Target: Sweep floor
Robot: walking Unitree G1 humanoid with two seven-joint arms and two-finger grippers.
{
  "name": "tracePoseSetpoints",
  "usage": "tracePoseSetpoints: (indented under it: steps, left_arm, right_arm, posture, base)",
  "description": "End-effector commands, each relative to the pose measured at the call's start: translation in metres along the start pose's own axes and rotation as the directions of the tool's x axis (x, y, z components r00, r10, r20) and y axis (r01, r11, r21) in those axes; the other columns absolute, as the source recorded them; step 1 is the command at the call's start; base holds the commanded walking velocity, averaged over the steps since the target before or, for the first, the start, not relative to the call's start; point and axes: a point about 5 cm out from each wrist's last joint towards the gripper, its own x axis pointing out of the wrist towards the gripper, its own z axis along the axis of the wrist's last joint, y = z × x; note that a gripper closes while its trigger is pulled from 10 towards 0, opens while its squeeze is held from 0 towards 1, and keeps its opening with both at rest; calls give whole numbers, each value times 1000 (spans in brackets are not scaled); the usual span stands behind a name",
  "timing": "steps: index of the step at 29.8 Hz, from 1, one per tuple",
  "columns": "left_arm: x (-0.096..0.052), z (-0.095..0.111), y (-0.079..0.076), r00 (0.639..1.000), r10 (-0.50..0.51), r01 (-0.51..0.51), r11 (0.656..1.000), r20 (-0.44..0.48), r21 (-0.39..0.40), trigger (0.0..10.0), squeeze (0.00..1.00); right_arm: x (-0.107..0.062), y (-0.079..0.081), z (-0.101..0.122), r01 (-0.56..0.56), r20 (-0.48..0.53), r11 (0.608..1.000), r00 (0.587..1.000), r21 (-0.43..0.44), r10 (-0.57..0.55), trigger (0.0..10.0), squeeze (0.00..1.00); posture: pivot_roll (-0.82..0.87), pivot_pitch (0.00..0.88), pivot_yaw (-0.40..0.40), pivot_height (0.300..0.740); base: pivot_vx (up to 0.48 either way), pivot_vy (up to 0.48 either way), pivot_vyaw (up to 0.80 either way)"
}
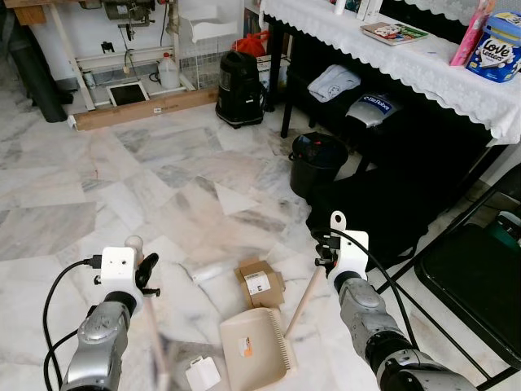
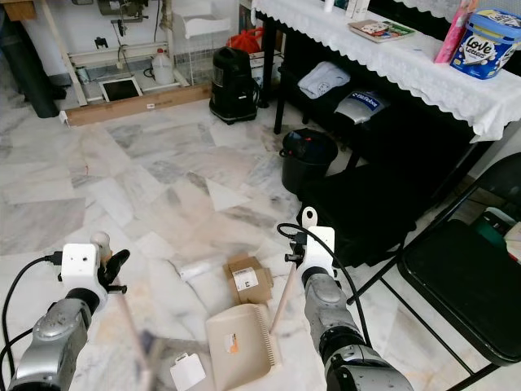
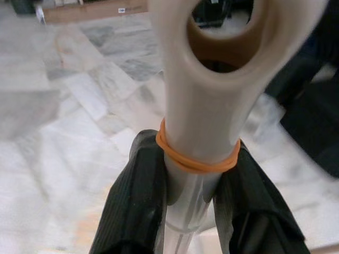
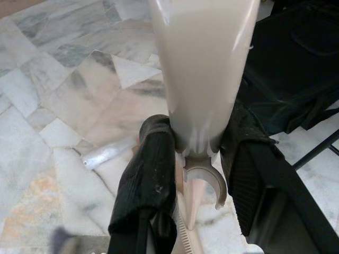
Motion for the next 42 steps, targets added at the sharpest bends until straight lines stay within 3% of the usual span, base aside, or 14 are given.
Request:
tracePoseSetpoints:
  steps: [1, 3, 7, 11, 12, 15, 24, 29, 30, 31, 38, 42]
  left_arm:
    - [4, -2, -7, 998, -48, 41, 983, -35, -178, 10000, 0]
    - [6, 0, -7, 998, -51, 43, 975, -31, -218, 10000, 0]
    - [12, 12, -9, 998, -59, 61, 925, 18, -375, 10000, 0]
    - [14, 19, -11, 997, -62, 76, 905, 46, -418, 10000, 0]
    - [14, 22, -11, 997, -55, 75, 912, 61, -404, 10000, 0]
    - [10, 33, -8, 990, -19, 56, 963, 140, -265, 10000, 0]
    - [-5, 59, 0, 932, 87, -39, 989, 353, -141, 10000, 0]
    - [-8, 64, -1, 919, 81, -49, 995, 385, -91, 10000, 0]
    - [-7, 63, -6, 917, 67, -55, 998, 394, -42, 10000, 0]
    - [-7, 61, -8, 918, 63, -55, 998, 391, -31, 10000, 0]
    - [-6, 53, -14, 928, 45, -49, 999, 370, 1, 10000, 0]
    - [-8, 51, -14, 926, 47, -57, 998, 375, 16, 10000, 0]
  right_arm:
    - [-2, -4, -9, 13, -53, 1000, 999, -13, -14, 10000, 0]
    - [-2, -4, -9, 14, -56, 1000, 998, -12, -15, 10000, 0]
    - [-2, -3, -10, 11, -67, 1000, 998, -10, -11, 10000, 0]
    - [-1, -3, -10, 9, -69, 1000, 998, -10, -10, 10000, 0]
    - [-1, -3, -9, 8, -69, 1000, 998, -10, -9, 10000, 0]
    - [-1, -7, -8, 16, -67, 1000, 998, -8, -17, 10000, 0]
    - [-2, -13, -12, 34, -85, 999, 996, -11, -35, 10000, 0]
    - [-1, -17, -9, 44, -73, 993, 996, -106, -52, 10000, 0]
    - [-2, -24, -7, 70, -65, 978, 994, -199, -84, 10000, 0]
    - [-2, -27, -7, 86, -65, 971, 993, -222, -103, 10000, 0]
    - [-2, -34, -4, 132, -39, 952, 988, -277, -148, 10000, 0]
    - [0, -38, 8, 174, 22, 933, 984, -314, -176, 10000, 0]
  posture:
    - [25, 42, -63, 740]
    - [23, 45, -62, 740]
    - [23, 47, -64, 740]
    - [22, 47, -65, 740]
    - [20, 48, -65, 740]
    - [20, 49, -64, 740]
    - [23, 53, -64, 740]
    - [23, 53, -63, 740]
    - [10, 55, -62, 740]
    - [10, 55, -62, 740]
    - [1, 55, -59, 740]
    - [-3, 60, -52, 740]
  base:
    - [0, 0, 0]
    - [0, 0, 0]
    - [0, 0, 0]
    - [0, 0, 0]
    - [0, 0, 0]
    - [0, 0, 0]
    - [0, 0, 0]
    - [0, 0, 0]
    - [0, 0, 0]
    - [0, 0, 0]
    - [0, 0, 0]
    - [0, 0, 0]
